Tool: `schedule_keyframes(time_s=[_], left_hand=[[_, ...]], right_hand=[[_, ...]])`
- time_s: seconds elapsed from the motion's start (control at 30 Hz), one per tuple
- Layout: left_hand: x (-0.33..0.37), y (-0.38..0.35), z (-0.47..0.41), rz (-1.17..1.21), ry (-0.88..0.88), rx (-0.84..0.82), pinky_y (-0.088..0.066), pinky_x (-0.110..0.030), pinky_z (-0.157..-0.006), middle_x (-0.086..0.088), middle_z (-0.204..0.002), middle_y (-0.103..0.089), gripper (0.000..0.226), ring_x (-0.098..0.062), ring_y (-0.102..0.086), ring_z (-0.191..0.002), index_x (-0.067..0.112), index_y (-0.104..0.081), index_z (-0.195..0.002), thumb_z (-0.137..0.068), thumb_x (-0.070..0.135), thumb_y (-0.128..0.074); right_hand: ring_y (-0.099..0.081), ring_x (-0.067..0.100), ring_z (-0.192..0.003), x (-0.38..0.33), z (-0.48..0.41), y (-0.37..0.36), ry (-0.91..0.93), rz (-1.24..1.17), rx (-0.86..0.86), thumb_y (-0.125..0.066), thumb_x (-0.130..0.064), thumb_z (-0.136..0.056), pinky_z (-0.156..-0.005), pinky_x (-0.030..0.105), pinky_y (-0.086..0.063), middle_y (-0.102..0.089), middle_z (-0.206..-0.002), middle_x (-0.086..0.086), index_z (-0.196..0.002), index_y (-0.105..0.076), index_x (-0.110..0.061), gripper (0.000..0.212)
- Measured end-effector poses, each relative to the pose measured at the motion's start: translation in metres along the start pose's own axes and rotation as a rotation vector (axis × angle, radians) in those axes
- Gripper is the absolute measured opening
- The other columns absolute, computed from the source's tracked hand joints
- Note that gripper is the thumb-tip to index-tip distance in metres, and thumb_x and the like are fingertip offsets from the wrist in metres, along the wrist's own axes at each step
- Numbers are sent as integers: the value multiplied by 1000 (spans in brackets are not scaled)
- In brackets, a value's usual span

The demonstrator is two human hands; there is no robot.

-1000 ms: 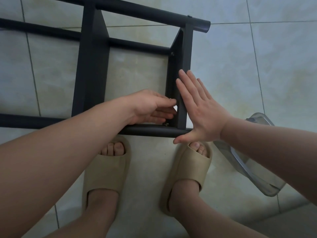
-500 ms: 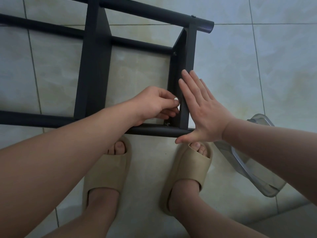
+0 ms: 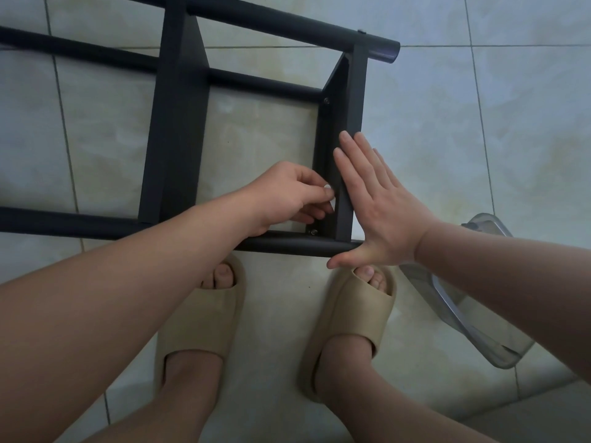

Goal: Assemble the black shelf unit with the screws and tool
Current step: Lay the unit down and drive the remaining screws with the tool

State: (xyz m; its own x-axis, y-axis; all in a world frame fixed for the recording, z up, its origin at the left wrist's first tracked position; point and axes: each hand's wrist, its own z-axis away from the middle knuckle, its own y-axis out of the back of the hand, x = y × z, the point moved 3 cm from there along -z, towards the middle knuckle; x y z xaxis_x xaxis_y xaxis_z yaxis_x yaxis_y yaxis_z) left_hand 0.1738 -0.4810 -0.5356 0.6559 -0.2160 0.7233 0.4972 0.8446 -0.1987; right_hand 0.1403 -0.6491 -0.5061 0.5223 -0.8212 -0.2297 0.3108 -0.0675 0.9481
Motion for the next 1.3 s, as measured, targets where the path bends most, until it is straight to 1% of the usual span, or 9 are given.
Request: schedule_keyframes(time_s=[0.23,0.47,0.77,0.93,1.17,1.3], left_hand=[[0,-2,1,-66,-1,-4,-53,-22,-64,4,-69,-73,13,-9,-69,-70,18,-67,-84,-97,17,-64],[-1,0,0,7,39,-10,-54,-24,-64,1,-72,-74,11,-12,-70,-71,16,-66,-85,-96,18,-66],[0,-1,2,51,114,-42,-58,-31,-72,-5,-72,-74,15,-17,-70,-70,9,-63,-83,-98,12,-60],[2,-1,3,-45,100,-47,-56,-32,-75,-3,-70,-73,19,-17,-67,-68,9,-62,-82,-100,10,-55],[4,2,9,-202,51,-68,-53,-28,-73,-5,-76,-70,24,-17,-63,-72,11,-61,-81,-102,4,-50],[4,4,12,-263,34,-96,-54,-30,-77,-6,-79,-70,24,-18,-63,-75,10,-61,-82,-102,2,-49]], right_hand=[[9,37,-155,0,0,0,2,9,-2,-39,-97,-71,-125,57,-11,4,-167,22,-159,-4,4,138],[7,38,-155,0,0,-1,9,1,1,-40,-97,-72,-124,59,-13,3,-167,22,-159,-4,4,138],[8,37,-155,0,0,-1,10,1,6,-39,-97,-71,-123,59,-14,4,-168,21,-159,-2,2,137],[8,37,-155,1,-1,-1,9,7,3,-38,-97,-72,-124,59,-13,4,-167,21,-159,-2,3,137],[9,37,-155,1,0,0,2,9,-7,-41,-97,-71,-125,57,-11,5,-167,21,-159,-3,3,139],[9,37,-155,0,0,0,2,3,-10,-41,-97,-71,-124,59,-12,6,-167,21,-159,-3,4,139]])
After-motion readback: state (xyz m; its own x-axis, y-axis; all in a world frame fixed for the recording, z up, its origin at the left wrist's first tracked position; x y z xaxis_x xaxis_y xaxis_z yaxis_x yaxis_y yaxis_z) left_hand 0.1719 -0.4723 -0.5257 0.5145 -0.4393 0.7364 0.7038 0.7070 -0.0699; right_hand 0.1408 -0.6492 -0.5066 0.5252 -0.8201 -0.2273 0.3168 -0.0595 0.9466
